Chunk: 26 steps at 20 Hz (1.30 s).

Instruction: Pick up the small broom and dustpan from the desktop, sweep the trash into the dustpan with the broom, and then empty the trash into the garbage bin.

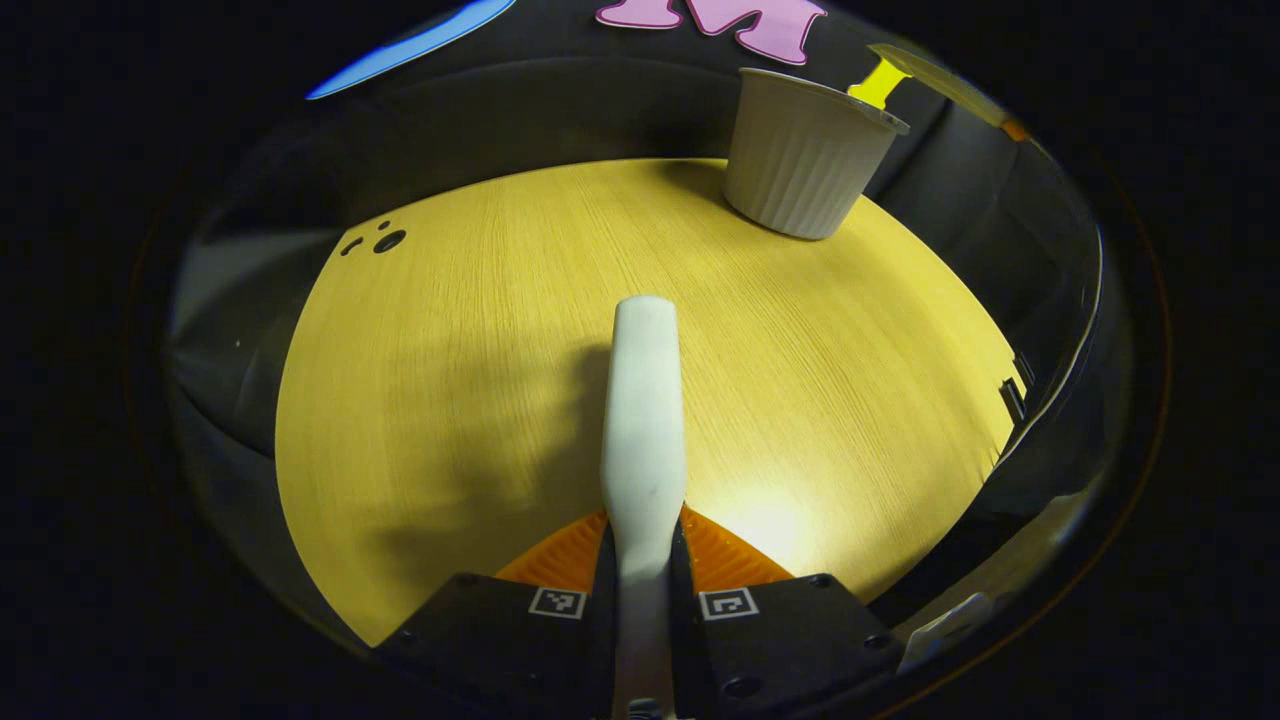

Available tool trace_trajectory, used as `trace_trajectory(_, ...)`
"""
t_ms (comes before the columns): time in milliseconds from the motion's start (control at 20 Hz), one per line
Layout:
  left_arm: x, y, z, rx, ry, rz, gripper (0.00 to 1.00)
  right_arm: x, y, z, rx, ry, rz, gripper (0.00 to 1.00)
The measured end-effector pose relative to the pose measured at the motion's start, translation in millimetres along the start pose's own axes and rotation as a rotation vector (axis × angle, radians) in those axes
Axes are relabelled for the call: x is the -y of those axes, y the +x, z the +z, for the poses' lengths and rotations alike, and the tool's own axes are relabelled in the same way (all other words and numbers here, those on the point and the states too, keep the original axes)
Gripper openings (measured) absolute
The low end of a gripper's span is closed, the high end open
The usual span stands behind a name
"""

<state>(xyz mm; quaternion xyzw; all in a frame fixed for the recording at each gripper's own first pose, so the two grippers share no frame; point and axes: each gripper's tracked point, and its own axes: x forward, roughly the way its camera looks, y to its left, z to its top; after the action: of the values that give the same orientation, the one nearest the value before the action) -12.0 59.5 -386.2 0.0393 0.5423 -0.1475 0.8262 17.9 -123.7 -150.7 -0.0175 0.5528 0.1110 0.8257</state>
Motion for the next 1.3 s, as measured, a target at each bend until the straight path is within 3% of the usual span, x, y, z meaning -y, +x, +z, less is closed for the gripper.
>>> trace_trajectory(200, -3, -2, 0, -0.006, -0.001, 0.026, 0.27, -55, 4, -44, 0.004, 0.034, 0.087, 0.36)
trace_trajectory(250, -3, -2, 0, -0.008, -0.003, 0.03, 0.27, -69, 10, -60, -0.01, 0.035, 0.102, 0.4)
trace_trajectory(300, -4, -2, -1, -0.008, -0.006, 0.035, 0.27, -82, 16, -76, -0.028, 0.036, 0.112, 0.36)
trace_trajectory(500, -6, -2, -4, -0.012, -0.027, 0.048, 0.27, -141, 54, -136, -0.113, 0.065, 0.173, 0.4)
trace_trajectory(550, -6, -3, -5, -0.011, -0.031, 0.051, 0.27, -152, 62, -150, -0.135, 0.053, 0.183, 0.32)
trace_trajectory(700, -8, -2, -7, -0.018, -0.039, 0.059, 0.27, -177, 97, -182, -0.171, 0.049, 0.154, 0.41)
trace_trajectory(750, -8, -2, -6, -0.021, -0.038, 0.063, 0.27, -188, 109, -193, -0.176, 0.06, 0.148, 0.31)
trace_trajectory(900, -9, -2, -8, -0.027, -0.03, 0.074, 0.27, -210, 144, -218, -0.194, 0.084, 0.148, 0.4)
trace_trajectory(950, -9, -1, -8, -0.031, -0.029, 0.076, 0.27, -216, 153, -223, -0.2, 0.095, 0.149, 0.36)
trace_trajectory(1000, -10, -2, -7, -0.031, -0.028, 0.08, 0.27, -221, 163, -227, -0.206, 0.104, 0.153, 0.4)
trace_trajectory(1050, -10, -1, -7, -0.032, -0.024, 0.083, 0.27, -225, 173, -230, -0.204, 0.115, 0.152, 0.31)
trace_trajectory(1100, -10, -1, -7, -0.03, -0.016, 0.086, 0.27, -228, 182, -233, -0.205, 0.122, 0.151, 0.36)
trace_trajectory(1200, -11, -1, -7, -0.038, -0.003, 0.085, 0.27, -230, 198, -235, -0.212, 0.127, 0.14, 0.31)
trace_trajectory(1300, -12, -1, -6, -0.043, 0.012, 0.09, 0.27, -233, 213, -235, -0.209, 0.12, 0.132, 0.36)
